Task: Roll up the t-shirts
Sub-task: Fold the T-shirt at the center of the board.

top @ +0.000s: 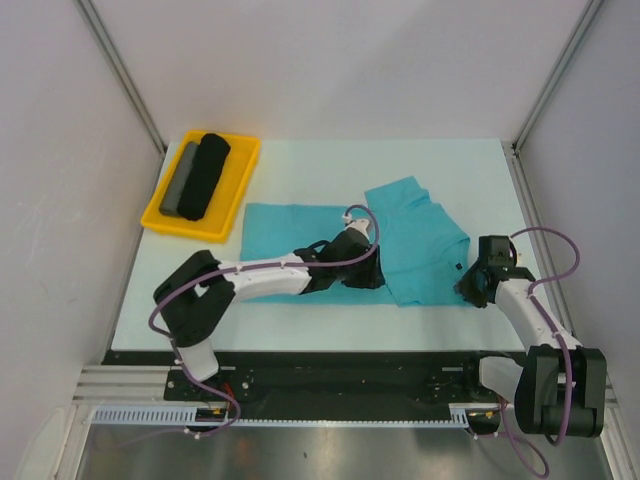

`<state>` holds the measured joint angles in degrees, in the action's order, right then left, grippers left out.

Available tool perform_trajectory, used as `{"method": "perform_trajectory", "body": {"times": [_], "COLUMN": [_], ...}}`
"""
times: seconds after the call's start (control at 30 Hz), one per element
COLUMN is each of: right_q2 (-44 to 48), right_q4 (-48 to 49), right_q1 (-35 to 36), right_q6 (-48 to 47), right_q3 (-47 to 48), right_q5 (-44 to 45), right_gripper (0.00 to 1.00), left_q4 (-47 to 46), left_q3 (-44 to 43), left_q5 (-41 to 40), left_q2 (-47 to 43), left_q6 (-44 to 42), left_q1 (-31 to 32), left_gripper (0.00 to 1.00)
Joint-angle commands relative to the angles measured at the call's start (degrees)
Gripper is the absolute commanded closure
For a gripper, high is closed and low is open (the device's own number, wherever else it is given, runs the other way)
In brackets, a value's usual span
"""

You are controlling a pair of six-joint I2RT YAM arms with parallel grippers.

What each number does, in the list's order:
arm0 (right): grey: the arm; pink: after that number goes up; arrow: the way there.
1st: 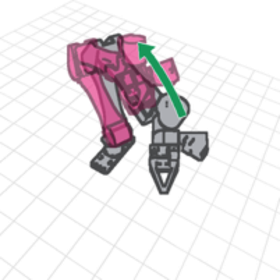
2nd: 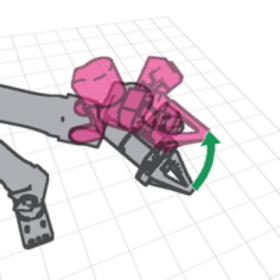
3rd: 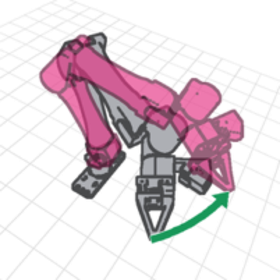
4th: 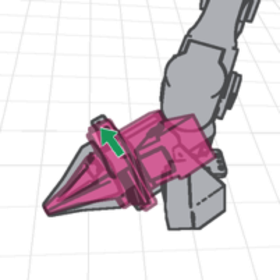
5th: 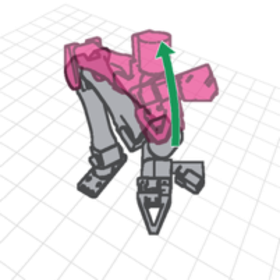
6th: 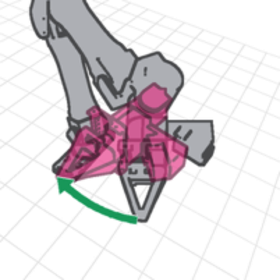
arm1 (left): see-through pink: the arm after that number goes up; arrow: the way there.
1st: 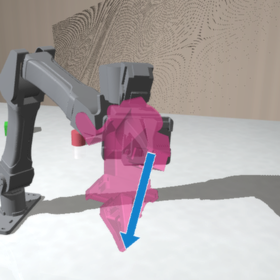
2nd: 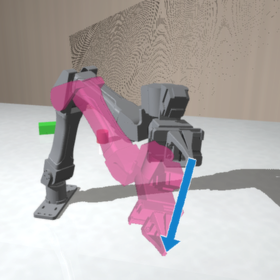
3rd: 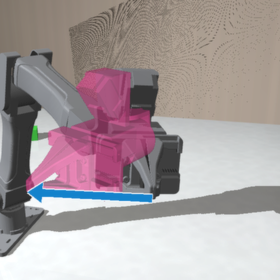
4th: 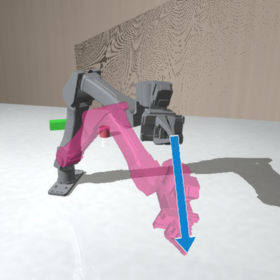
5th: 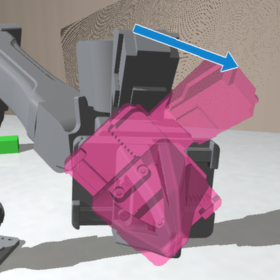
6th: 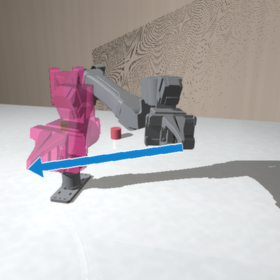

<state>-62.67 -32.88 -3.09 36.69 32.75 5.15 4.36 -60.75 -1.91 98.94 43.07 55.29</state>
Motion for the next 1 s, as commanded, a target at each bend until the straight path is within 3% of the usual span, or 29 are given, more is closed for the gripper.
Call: {"method": "perform_trajectory", "body": {"times": [0.0,0.43,0.57,0.8,0.97], "right_q2": [-0.69,-1.40,-1.05,0.27,0.62], "right_q4": [3.70,5.81,6.08,6.34,6.17], "right_q1": [0.37,0.46,0.54,0.46,0.81], "right_q6": [0.23,-0.04,-0.04,-0.04,0.49], "right_q3": [-1.11,-2.69,-2.78,-2.43,-1.21], "right_q5": [1.18,1.62,0.74,-1.01,-2.68], "right_gripper": [0.64,0.63,0.71,0.96,1.00], "left_q4": [-2.86,-2.51,-1.81,-0.50,0.38], "left_q3": [-5.07,-12.02,-13.51,-14.31,-14.57], "left_q5": [4.28,5.87,5.61,4.64,3.67], "left_q2": [5.38,13.38,14.79,15.67,15.85], "left_q6": [-0.18,0.35,0.09,-0.09,-0.62], "left_q1": [2.01,6.41,6.76,7.11,7.47], "left_gripper": [0.44,0.45,0.45,0.47,0.53]}}
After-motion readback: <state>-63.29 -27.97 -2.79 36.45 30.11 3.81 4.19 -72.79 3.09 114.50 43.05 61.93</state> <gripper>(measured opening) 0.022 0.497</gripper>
